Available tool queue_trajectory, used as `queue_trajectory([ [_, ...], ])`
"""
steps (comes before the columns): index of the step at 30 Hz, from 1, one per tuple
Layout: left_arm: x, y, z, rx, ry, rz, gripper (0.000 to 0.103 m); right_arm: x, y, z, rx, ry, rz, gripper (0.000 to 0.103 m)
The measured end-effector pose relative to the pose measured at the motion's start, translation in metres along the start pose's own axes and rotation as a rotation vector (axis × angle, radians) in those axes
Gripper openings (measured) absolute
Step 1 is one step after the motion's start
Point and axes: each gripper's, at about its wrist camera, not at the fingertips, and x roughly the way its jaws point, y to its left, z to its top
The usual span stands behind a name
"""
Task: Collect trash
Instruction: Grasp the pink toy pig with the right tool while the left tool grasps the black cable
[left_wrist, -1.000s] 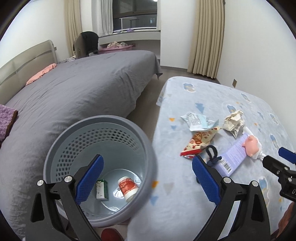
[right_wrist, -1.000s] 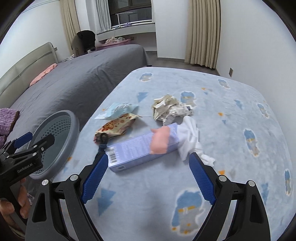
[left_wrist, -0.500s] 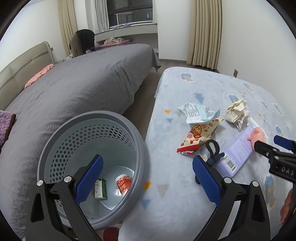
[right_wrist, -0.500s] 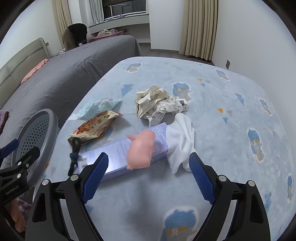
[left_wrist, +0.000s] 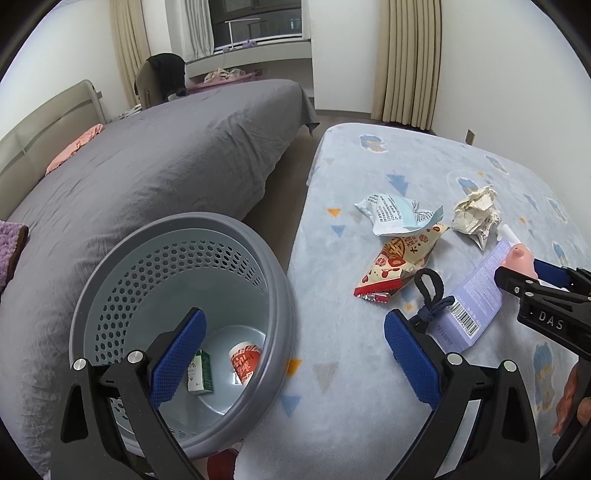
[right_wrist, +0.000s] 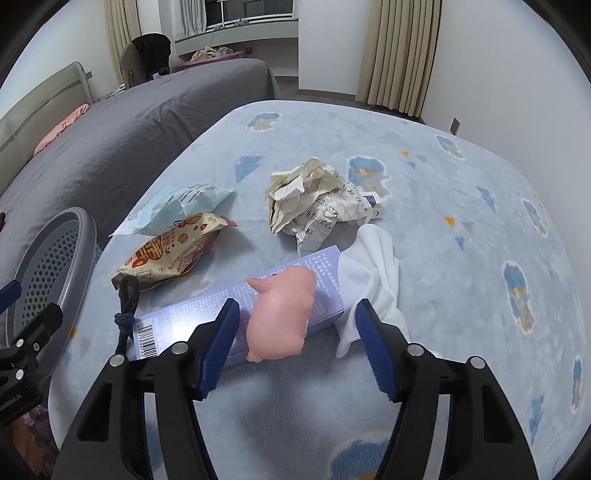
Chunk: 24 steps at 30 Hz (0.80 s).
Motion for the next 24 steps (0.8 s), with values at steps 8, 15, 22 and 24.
queue_trajectory([
  [8, -0.001, -0.002, -0.002, 0.011, 0.002, -0.003, 0.095, -0.003, 0.002, -0.001, -0.011, 0.002, 0.029, 0.028],
  [15, -0.002, -0.008, -0.007, 0.033, 0.0, -0.027, 0.095, -0.02, -0.003, -0.005, 0.021, -0.019, 0.07, 0.028],
  [22, 0.008, -0.029, -0.016, 0.09, 0.016, -0.043, 0.095, -0.036, -0.014, -0.01, 0.076, -0.029, 0.123, 0.028],
  [24, 0.012, -0.034, -0.018, 0.099, 0.021, -0.046, 0.095, -0.039, -0.018, -0.011, 0.089, -0.031, 0.135, 0.028],
])
